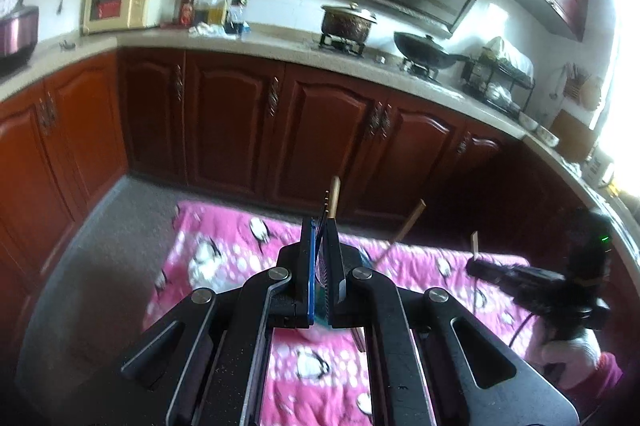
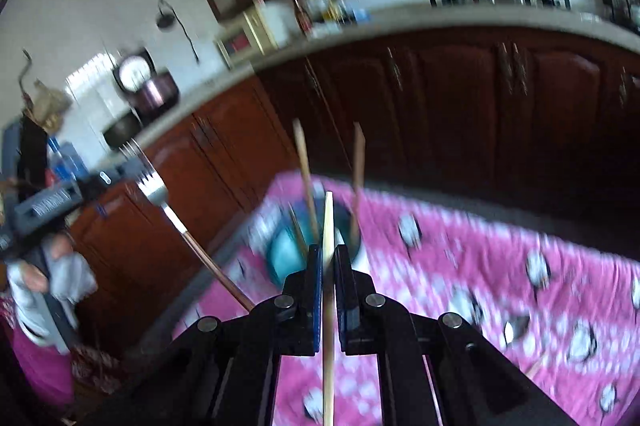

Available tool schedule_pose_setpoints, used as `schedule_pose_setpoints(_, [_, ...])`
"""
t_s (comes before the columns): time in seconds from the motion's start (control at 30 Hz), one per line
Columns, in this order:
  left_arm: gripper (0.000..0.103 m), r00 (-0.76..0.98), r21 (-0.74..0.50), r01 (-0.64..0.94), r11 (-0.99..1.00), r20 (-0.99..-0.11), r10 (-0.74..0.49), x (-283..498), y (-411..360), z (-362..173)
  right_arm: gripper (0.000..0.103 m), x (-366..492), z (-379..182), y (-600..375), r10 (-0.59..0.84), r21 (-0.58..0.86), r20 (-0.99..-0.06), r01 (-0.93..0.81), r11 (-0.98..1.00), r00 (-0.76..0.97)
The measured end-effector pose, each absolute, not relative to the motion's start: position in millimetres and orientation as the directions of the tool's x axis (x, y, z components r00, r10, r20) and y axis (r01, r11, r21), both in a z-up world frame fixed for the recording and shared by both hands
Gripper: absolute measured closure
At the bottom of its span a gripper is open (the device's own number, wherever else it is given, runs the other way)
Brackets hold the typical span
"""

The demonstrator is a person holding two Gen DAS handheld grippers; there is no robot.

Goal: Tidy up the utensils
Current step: 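Carry the chopstick and fork in both tools over the floral cup, then open the right tool over the cup while the left tool releases the fork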

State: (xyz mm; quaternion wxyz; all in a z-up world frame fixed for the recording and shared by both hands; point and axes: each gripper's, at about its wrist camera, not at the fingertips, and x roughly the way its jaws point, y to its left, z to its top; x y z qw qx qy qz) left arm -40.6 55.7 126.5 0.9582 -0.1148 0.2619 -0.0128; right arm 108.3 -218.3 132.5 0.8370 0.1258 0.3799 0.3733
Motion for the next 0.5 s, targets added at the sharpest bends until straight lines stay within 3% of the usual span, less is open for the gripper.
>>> schedule_pose_setpoints(0.2, [0.101,0.864,-0.122,-0.09,0.988,-0.502,0.016,-13.5,48.9,123.7,0.098,137.2,149.7,-182.8,0.749,0.56,-0.425,-0.503,0.659,0.509])
schedule_pose_setpoints(0.5, [0.101,0.839,-0.093,-0.119,0.989,-0.541,0.05,18.9,51.7,97.2,0.098,162.6,132.9,-122.1,0.708,0.472,-0.407,-0.531,0.704,0.577])
